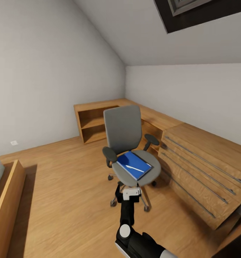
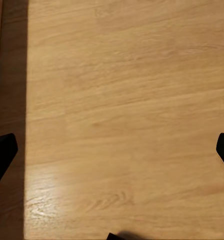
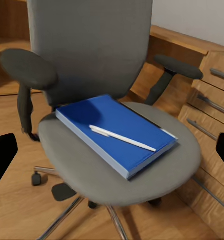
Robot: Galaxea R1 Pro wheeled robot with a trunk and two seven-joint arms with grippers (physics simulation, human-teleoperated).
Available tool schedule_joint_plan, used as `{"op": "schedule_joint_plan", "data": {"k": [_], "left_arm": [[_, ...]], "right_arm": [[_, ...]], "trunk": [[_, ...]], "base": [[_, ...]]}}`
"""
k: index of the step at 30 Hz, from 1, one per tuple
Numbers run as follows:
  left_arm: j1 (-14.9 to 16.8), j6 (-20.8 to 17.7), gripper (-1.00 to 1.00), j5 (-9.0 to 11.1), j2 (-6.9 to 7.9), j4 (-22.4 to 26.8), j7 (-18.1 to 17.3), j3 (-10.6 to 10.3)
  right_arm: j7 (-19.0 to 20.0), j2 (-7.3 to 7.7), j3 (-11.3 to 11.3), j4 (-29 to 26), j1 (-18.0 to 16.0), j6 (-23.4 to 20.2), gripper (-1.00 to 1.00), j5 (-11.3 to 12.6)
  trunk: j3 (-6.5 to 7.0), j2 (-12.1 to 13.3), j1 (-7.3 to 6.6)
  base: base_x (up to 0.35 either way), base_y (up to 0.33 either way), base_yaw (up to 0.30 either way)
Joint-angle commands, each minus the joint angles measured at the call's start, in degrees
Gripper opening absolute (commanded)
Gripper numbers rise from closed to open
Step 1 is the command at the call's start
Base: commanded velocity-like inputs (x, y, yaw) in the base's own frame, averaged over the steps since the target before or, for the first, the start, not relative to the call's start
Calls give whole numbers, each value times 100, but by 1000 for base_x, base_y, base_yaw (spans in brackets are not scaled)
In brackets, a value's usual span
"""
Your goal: In the bedroom, organize the workspace by keeping the computer under the desk, ensuring the monitor is on the desk, placing the keyboard on the desk next to the monitor, placing the mouse on the desk next to the keyboard, moving the folder from the swivel chair onto the desk next to the mouse, stacking the notebook on top of the folder with the pen on top of the notebook, and positioning the swivel chair next to the desk.
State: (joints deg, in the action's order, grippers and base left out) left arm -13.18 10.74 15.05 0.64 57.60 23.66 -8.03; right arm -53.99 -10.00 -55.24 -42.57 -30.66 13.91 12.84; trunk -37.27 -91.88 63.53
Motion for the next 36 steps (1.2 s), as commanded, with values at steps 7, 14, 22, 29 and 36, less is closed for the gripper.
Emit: {"op": "schedule_joint_plan", "data": {"k": [7, 14, 22, 29, 36], "left_arm": [[0, 13, 100, 60, 11, 5, 25, -26], [0, 4, 100, 60, 15, 5, 19, -27], [0, 35, 100, 64, 15, 5, 34, -23], [0, 57, 100, 60, 8, 12, 48, -20], [0, 82, 100, 60, 7, 14, 44, -16]], "right_arm": [[21, 0, 57, 26, -10, 65, 100, 88], [836, 113, 528, -70, -17, 16, 100, 102], [3502, 768, 1919, -340, -19, -897, 100, 166], [5891, 957, 3466, -378, -25, -2001, 100, 161], [6174, 1081, 3836, -322, -49, -2280, 100, 116]], "trunk": [[-4, -2, 3], [-4, -2, 3], [-4, -2, 3], [-4, -2, 3], [-4, -2, 3]], "base": [[328, 9, 0], [329, 1, 0], [259, 0, 0], [52, 0, 0], [131, 0, 0]]}}
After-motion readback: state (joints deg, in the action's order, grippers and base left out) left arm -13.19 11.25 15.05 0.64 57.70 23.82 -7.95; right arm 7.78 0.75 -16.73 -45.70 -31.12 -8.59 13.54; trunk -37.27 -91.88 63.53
